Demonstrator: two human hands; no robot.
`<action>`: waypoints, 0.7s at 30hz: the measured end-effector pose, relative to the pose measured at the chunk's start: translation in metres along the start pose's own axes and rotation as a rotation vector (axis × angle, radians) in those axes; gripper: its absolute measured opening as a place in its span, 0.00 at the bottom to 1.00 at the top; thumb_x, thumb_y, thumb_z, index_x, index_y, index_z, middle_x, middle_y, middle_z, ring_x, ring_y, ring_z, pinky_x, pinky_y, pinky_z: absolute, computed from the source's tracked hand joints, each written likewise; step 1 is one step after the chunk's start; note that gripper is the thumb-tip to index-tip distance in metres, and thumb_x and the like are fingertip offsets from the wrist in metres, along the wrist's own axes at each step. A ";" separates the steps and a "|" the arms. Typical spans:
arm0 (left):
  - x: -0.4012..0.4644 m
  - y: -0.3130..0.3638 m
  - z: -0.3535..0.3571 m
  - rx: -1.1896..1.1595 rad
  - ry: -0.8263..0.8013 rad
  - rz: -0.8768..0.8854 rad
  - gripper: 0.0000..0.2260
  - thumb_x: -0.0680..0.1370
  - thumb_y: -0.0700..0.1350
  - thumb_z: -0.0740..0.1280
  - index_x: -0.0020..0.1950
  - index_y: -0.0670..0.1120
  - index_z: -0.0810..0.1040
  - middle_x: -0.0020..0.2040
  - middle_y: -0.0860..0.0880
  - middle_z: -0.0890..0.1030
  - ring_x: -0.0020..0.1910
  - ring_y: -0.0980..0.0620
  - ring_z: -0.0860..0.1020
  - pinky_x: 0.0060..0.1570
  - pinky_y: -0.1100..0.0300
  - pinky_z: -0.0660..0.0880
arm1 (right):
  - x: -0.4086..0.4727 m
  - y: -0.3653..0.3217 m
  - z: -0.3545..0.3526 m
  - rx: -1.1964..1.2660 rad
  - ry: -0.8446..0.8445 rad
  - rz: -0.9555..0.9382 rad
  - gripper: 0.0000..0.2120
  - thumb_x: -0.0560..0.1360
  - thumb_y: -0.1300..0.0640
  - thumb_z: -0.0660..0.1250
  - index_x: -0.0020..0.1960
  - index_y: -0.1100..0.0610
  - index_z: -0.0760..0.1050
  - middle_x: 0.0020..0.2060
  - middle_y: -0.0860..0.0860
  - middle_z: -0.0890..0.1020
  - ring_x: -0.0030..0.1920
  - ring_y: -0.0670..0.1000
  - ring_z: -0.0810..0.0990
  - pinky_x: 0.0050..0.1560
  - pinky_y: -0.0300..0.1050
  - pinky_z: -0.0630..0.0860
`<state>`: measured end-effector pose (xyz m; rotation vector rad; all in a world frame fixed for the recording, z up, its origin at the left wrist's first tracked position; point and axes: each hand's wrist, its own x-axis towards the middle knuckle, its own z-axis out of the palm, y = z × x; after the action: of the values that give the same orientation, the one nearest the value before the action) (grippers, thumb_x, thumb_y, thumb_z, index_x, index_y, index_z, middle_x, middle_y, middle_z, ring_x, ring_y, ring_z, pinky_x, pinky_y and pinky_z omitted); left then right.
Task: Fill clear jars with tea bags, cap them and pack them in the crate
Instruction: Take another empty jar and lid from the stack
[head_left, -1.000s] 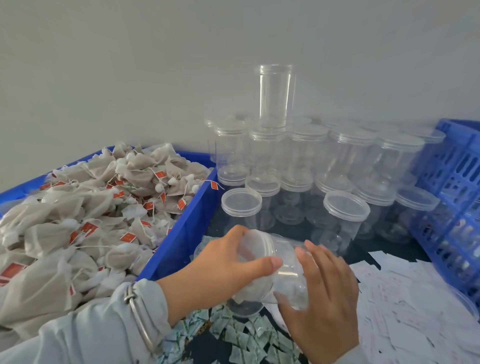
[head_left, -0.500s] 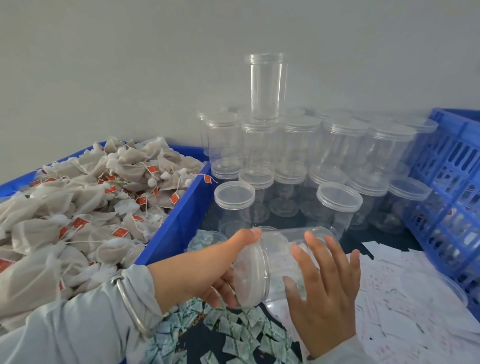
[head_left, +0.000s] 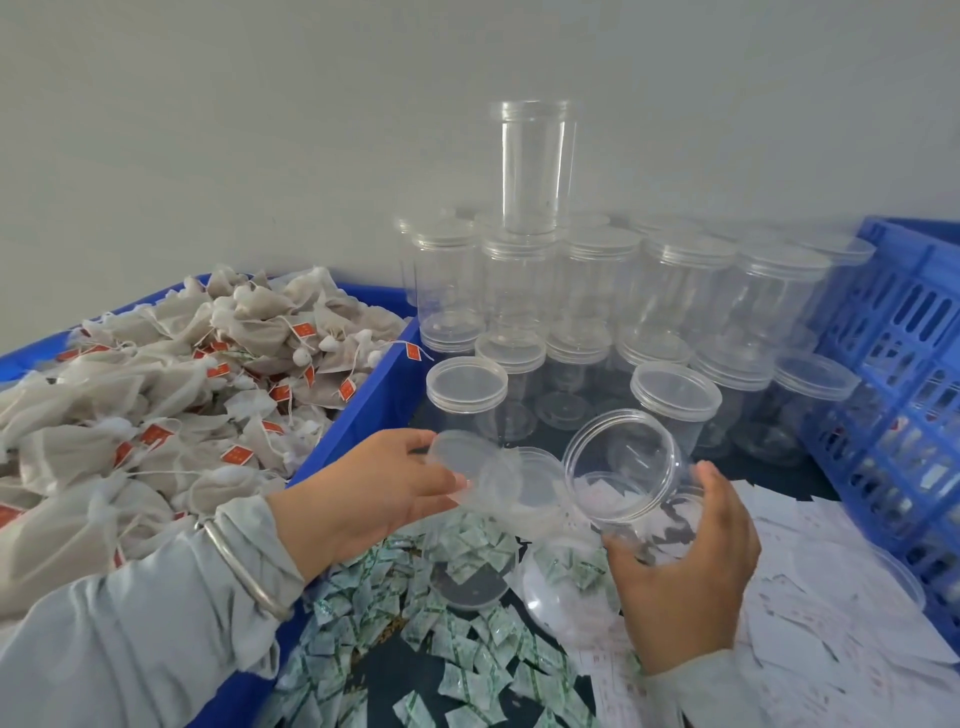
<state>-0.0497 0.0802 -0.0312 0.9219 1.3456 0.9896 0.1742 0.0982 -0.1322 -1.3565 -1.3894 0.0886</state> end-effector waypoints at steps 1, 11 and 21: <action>0.001 0.000 -0.001 0.017 0.005 0.002 0.17 0.72 0.31 0.70 0.60 0.39 0.75 0.52 0.43 0.84 0.48 0.48 0.83 0.43 0.63 0.80 | -0.002 0.000 0.001 0.012 -0.017 0.004 0.47 0.56 0.64 0.81 0.71 0.58 0.63 0.67 0.58 0.69 0.67 0.52 0.60 0.65 0.62 0.63; 0.013 -0.004 0.004 0.333 0.175 0.030 0.18 0.75 0.36 0.69 0.64 0.42 0.72 0.49 0.42 0.77 0.48 0.46 0.82 0.51 0.56 0.80 | -0.011 -0.007 0.003 0.132 -0.088 0.041 0.50 0.56 0.60 0.82 0.72 0.52 0.60 0.67 0.52 0.68 0.66 0.46 0.59 0.64 0.53 0.62; 0.022 -0.004 0.010 0.558 -0.012 0.088 0.18 0.78 0.39 0.65 0.68 0.49 0.69 0.60 0.51 0.78 0.57 0.52 0.78 0.61 0.55 0.74 | -0.018 -0.011 0.008 0.269 -0.171 0.072 0.53 0.55 0.59 0.83 0.68 0.35 0.57 0.57 0.21 0.59 0.66 0.53 0.65 0.59 0.64 0.72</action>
<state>-0.0398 0.0999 -0.0416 1.4086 1.6169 0.6748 0.1565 0.0869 -0.1387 -1.1938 -1.4123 0.4329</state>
